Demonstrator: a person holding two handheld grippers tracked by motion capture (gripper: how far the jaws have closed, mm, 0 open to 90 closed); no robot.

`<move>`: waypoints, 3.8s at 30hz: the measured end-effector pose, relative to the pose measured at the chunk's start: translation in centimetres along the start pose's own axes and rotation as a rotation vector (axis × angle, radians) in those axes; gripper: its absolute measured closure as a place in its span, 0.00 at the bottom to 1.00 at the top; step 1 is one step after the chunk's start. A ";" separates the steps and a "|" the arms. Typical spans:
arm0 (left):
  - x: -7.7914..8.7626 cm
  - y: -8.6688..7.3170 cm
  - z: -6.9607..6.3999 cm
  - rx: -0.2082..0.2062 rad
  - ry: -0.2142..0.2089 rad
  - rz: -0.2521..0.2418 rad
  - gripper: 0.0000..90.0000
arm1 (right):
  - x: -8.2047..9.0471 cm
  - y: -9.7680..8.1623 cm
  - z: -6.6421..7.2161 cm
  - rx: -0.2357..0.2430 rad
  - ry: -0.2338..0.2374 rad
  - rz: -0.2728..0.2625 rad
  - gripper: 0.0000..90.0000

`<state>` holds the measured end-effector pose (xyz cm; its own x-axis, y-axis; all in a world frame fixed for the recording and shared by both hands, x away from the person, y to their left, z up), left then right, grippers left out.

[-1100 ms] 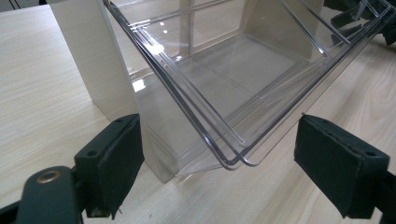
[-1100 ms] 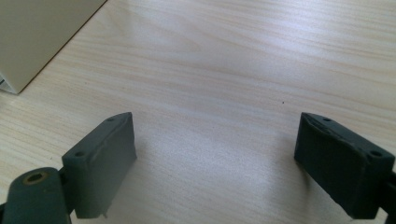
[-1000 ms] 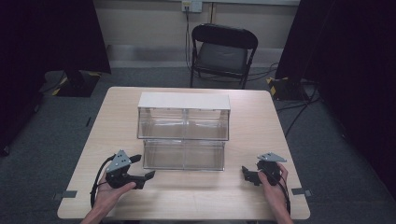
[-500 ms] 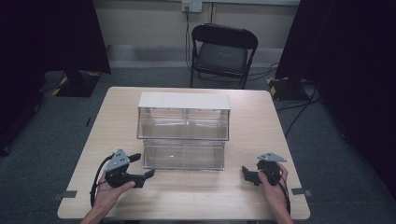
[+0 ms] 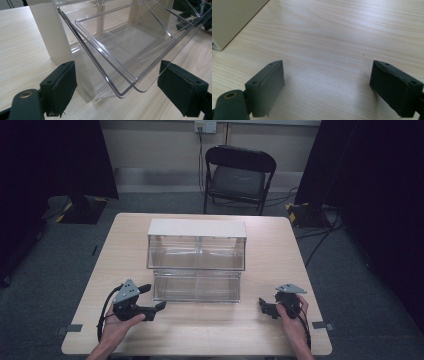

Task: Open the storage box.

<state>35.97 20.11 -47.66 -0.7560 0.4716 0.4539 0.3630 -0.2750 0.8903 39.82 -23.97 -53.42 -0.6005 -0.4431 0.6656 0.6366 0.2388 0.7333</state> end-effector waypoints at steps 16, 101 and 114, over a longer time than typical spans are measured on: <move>0.4 0.5 0.2 0.011 0.001 -0.020 0.17 | 0.0 0.0 0.0 0.000 0.000 0.000 0.13; 1.1 3.6 0.5 0.010 -0.002 -0.077 0.17 | -0.1 0.0 0.0 -0.003 -0.002 0.001 0.12; 1.1 4.0 0.6 0.020 0.004 -0.088 0.17 | -0.1 0.0 0.0 -0.003 -0.002 0.001 0.12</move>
<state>36.93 20.03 -43.59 -0.7877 0.4901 0.3733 0.3054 -0.2157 0.9275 39.86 -23.93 -53.43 -0.6009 -0.4413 0.6665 0.6386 0.2365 0.7323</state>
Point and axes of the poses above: each handheld gripper's, and its own axes: x roughly backward along the jaws, y roughly out of its top, z roughly to its left, the point moved 5 cm from there along -x, roughly forward along the jaws, and after that the axes turned 13 degrees about y, right-handed, at the moved point
